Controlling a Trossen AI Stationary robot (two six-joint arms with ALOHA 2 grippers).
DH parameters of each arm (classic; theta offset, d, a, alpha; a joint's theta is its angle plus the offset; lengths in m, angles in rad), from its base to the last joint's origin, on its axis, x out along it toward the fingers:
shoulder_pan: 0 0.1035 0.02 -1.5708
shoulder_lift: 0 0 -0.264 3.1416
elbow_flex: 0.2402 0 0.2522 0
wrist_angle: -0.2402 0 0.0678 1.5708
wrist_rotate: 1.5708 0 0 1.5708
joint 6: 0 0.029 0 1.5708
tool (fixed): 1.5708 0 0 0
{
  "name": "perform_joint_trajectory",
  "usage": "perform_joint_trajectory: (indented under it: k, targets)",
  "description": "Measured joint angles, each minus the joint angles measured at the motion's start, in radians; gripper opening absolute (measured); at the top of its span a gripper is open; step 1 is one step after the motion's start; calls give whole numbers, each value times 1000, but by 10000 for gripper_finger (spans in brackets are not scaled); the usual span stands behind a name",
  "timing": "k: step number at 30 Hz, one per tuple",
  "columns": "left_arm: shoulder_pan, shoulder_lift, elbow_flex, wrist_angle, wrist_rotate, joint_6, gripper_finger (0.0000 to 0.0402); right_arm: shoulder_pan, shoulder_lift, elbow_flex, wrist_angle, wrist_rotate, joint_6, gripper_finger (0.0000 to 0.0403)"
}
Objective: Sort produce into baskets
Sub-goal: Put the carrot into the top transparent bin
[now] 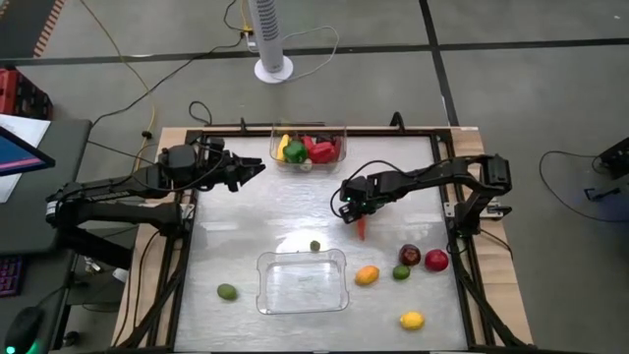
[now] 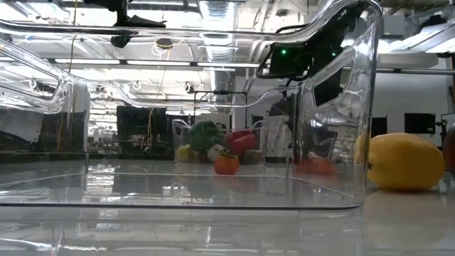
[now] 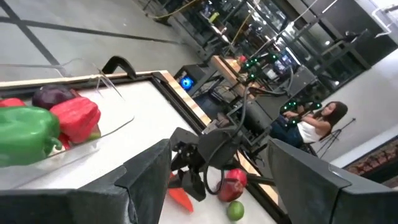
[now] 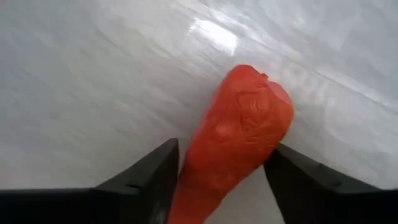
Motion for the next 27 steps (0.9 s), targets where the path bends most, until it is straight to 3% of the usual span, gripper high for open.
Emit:
perform_joint_trajectory:
  k: [7,14,20,23,27]
  targets:
    - [0,0,0,-11,3,5,251,-4,0,1,1,-8,-66,131]
    - [0,0,0,-12,-2,9,251,-57,-19,129,-87,-41,-188,136]
    - [1,0,0,7,-65,9,251,-110,-26,373,-41,-114,-542,170]
    - [11,0,0,25,-87,6,251,-138,-26,469,-10,-58,-679,168]
    - [18,0,0,37,-102,-58,251,-207,-24,500,134,35,-835,158]
